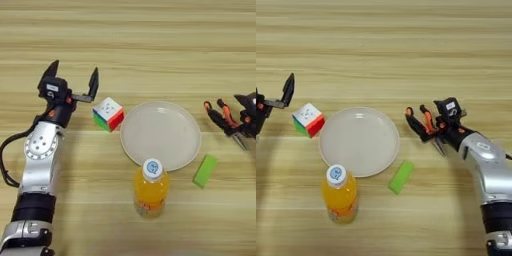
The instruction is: Move the objects on the table
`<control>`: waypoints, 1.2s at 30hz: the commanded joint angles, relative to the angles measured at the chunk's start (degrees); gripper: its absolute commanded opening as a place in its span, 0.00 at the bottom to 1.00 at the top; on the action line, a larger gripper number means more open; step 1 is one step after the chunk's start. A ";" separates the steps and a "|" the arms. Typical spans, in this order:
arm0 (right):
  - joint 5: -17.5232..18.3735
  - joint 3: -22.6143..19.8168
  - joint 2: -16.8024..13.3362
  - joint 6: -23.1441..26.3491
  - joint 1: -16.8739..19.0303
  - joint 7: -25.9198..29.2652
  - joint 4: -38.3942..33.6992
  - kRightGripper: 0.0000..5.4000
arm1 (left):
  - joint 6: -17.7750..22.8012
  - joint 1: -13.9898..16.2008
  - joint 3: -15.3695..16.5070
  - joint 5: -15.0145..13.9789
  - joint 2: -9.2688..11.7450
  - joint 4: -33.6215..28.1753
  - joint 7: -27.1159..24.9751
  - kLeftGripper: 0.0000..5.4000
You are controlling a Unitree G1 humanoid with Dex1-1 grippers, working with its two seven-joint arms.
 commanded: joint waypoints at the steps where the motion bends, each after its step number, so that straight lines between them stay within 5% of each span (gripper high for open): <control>1: -1.18 0.23 1.00 1.12 -0.84 -1.66 2.83 1.00 | -1.38 -1.21 0.42 0.42 0.13 1.35 0.36 1.00; 27: -2.67 -0.98 4.42 1.54 -7.29 -6.18 15.47 1.00 | -2.65 -1.03 0.08 0.46 -0.16 0.92 0.86 1.00; 36: -4.33 -0.34 4.32 0.12 -8.31 -6.03 17.69 0.80 | -2.52 -0.85 -0.03 0.48 -0.37 0.34 0.92 1.00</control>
